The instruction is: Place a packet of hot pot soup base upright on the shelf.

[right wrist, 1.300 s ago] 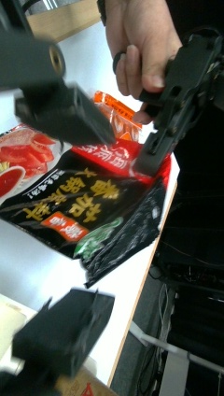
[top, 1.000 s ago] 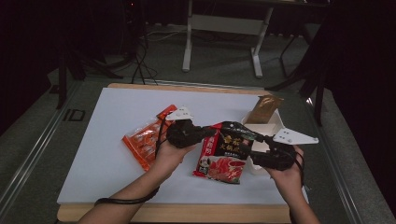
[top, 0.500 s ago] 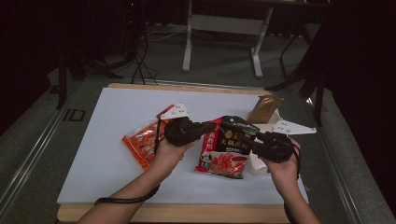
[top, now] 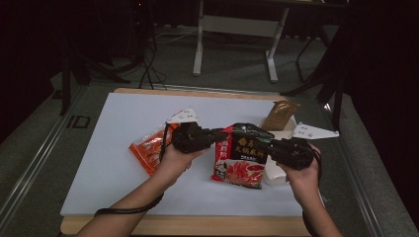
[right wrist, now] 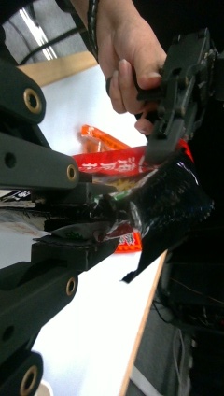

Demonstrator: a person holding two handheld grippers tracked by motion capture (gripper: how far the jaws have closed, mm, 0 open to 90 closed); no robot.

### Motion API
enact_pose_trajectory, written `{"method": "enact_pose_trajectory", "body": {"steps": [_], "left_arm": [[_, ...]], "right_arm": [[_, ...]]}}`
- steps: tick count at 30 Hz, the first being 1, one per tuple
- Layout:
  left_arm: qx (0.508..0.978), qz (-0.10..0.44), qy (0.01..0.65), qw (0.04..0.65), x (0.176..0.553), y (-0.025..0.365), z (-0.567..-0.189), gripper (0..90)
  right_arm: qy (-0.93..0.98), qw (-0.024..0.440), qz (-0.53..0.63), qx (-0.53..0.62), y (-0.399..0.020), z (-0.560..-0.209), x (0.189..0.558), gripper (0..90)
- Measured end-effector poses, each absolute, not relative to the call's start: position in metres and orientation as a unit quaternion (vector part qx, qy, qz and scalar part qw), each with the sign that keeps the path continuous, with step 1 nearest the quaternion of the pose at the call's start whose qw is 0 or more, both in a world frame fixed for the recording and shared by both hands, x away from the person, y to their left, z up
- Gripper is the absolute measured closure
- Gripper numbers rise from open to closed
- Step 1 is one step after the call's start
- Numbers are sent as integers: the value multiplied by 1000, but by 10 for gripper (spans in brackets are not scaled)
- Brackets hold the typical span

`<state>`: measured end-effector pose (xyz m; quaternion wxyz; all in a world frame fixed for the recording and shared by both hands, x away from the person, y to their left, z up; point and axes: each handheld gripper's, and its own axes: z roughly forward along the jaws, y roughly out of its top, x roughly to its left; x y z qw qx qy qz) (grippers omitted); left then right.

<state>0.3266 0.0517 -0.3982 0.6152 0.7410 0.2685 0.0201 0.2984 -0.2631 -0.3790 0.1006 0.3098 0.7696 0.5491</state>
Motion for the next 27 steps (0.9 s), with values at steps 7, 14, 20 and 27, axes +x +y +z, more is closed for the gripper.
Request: {"method": "enact_pose_trajectory", "body": {"steps": [7,14,20,27], "left_arm": [[733,21,264,626,323,64,-391,580],[724,31,273,632,317,80,-385,332],[711,50,283,642,311,99,-387,144],[727,64,284,622,306,113,-399,3]], "right_arm": [[769,125,551,298,-266,-364,298,774],[758,151,561,297,-273,-347,301,774],[748,170,565,303,-282,-335,309,774],[738,188,566,315,-299,-326,325,773]]}}
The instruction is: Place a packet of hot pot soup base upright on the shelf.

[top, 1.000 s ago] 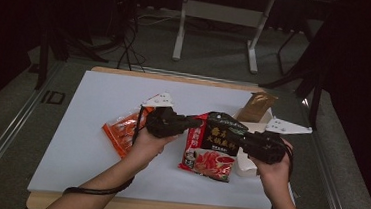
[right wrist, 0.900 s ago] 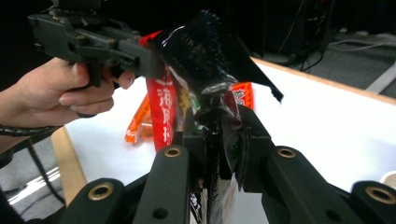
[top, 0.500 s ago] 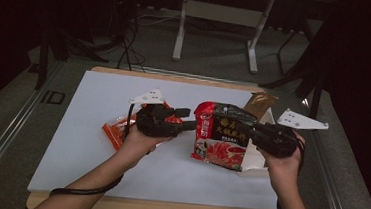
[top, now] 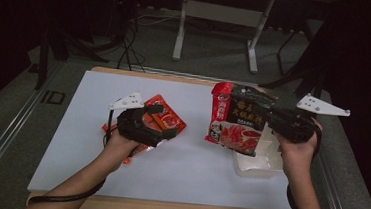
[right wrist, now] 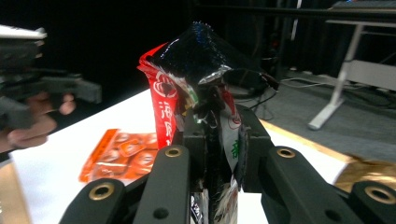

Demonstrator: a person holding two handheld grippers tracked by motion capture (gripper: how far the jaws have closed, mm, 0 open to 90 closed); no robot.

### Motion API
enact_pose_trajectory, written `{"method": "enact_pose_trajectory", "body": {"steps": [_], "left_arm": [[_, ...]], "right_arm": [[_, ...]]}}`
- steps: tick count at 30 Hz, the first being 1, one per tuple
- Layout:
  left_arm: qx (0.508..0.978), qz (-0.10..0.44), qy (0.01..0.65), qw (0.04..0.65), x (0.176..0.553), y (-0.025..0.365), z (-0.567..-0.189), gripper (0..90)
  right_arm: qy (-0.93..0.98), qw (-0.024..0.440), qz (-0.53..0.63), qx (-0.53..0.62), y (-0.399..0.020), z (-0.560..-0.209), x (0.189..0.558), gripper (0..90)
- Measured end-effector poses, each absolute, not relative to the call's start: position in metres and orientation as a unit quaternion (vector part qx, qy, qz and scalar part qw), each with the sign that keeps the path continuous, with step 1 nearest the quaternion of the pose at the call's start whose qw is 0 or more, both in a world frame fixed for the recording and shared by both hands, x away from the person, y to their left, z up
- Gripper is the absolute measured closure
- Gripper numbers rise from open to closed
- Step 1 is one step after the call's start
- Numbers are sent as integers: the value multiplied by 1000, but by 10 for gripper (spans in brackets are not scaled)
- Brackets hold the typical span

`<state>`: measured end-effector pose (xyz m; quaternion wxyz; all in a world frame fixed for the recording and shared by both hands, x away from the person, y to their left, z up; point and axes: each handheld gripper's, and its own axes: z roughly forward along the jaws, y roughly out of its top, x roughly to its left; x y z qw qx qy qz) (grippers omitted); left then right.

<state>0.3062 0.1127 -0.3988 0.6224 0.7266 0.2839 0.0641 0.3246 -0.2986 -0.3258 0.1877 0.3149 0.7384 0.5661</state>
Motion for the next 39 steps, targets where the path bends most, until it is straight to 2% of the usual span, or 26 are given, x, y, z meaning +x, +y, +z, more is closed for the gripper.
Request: {"method": "enact_pose_trajectory", "body": {"steps": [14,26,39], "left_arm": [[726,136,288,609,286,159,-437,3],[701,154,331,613,273,195,-467,4],[690,146,365,608,262,213,-493,3]], "right_arm": [[726,205,566,332,-333,-327,360,772],[723,202,572,329,-359,-337,383,769],[725,212,559,343,-382,-364,405,768]]}}
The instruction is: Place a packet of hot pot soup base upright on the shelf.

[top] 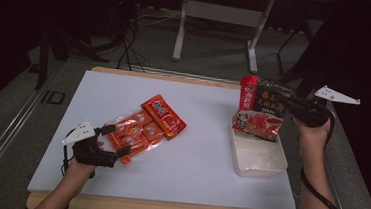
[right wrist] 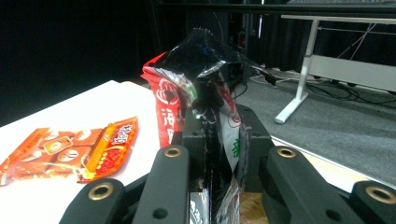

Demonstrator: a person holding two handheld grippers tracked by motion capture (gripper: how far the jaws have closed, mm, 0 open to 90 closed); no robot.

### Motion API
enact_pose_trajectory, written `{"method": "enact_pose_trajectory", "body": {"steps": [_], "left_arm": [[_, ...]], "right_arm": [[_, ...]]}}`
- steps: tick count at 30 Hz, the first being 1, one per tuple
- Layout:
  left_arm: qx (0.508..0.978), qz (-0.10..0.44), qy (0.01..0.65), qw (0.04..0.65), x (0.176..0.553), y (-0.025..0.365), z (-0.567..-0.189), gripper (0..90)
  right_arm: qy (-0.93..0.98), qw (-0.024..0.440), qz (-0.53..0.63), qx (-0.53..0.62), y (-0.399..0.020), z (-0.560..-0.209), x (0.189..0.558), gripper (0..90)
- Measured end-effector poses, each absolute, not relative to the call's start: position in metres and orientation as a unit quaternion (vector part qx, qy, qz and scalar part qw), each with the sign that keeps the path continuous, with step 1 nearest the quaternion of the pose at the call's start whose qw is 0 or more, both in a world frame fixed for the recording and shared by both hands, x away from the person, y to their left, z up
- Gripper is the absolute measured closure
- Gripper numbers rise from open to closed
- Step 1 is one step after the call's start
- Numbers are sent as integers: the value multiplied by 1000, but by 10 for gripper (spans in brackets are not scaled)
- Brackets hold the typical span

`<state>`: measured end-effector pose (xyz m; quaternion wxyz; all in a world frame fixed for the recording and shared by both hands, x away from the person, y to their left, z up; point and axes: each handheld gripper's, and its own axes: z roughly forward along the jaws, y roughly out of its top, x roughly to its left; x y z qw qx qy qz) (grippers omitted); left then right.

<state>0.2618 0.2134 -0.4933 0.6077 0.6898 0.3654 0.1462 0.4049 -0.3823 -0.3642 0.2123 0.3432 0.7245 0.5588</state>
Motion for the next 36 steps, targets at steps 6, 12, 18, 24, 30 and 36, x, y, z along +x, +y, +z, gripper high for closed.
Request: {"method": "enact_pose_trajectory", "body": {"steps": [6,12,18,24,30,36], "left_arm": [[691,149,361,609,262,212,-495,4],[689,147,367,607,263,213,-498,4],[688,148,369,607,264,214,-500,4],[688,148,369,607,264,214,-502,4],[689,151,371,604,264,215,-502,4],[690,150,371,603,264,215,-503,4]], "right_arm": [[726,219,548,352,-385,-378,412,767],[731,209,546,352,-383,-390,417,764],[733,193,555,343,-381,-400,420,754],[733,181,559,343,-378,-410,419,748],[725,183,569,343,-383,-416,414,744],[721,176,569,354,-390,-429,410,738]]}}
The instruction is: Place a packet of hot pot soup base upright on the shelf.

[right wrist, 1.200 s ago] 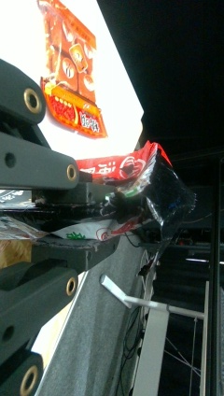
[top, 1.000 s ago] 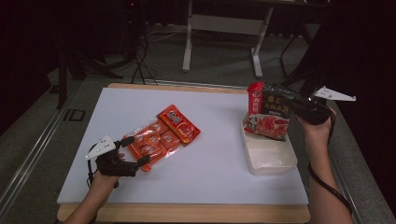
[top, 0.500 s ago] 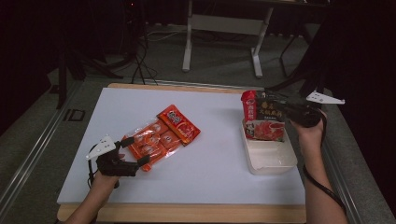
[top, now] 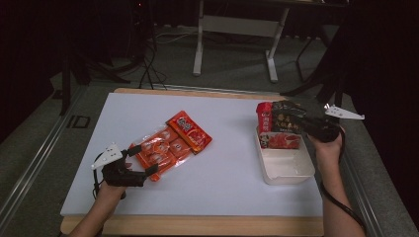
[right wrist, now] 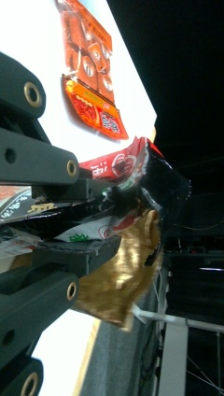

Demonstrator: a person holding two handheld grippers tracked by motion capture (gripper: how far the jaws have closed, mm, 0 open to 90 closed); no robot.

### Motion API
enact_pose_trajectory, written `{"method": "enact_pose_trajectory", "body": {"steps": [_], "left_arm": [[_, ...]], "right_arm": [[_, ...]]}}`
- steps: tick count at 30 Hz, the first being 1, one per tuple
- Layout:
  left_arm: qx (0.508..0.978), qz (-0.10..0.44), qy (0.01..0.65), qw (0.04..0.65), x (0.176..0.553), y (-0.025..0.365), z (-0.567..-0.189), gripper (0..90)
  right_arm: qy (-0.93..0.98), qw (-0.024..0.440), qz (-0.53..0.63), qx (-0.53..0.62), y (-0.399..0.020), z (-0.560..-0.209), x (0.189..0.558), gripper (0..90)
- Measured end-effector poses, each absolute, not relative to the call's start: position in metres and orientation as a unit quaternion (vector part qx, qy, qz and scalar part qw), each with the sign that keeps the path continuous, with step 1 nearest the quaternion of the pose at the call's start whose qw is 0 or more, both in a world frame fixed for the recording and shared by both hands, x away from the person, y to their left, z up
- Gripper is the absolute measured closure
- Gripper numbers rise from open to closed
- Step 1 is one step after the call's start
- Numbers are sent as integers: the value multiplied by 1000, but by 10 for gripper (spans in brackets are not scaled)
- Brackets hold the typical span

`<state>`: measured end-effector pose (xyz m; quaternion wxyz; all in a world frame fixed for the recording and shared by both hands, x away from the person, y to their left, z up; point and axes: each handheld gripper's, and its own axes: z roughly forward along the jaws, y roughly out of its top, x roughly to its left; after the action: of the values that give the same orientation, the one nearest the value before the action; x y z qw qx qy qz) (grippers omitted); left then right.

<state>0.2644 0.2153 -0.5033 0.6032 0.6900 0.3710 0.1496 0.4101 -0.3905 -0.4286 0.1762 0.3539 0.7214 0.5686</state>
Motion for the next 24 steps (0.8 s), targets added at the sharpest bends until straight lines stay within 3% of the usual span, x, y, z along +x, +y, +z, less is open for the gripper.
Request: {"method": "enact_pose_trajectory", "body": {"steps": [19,24], "left_arm": [[695,143,369,601,265,214,-505,4],[695,146,369,599,266,215,-504,4]], "right_arm": [[711,187,575,358,-402,-439,401,731],[711,185,566,374,-402,-433,400,577]]}}
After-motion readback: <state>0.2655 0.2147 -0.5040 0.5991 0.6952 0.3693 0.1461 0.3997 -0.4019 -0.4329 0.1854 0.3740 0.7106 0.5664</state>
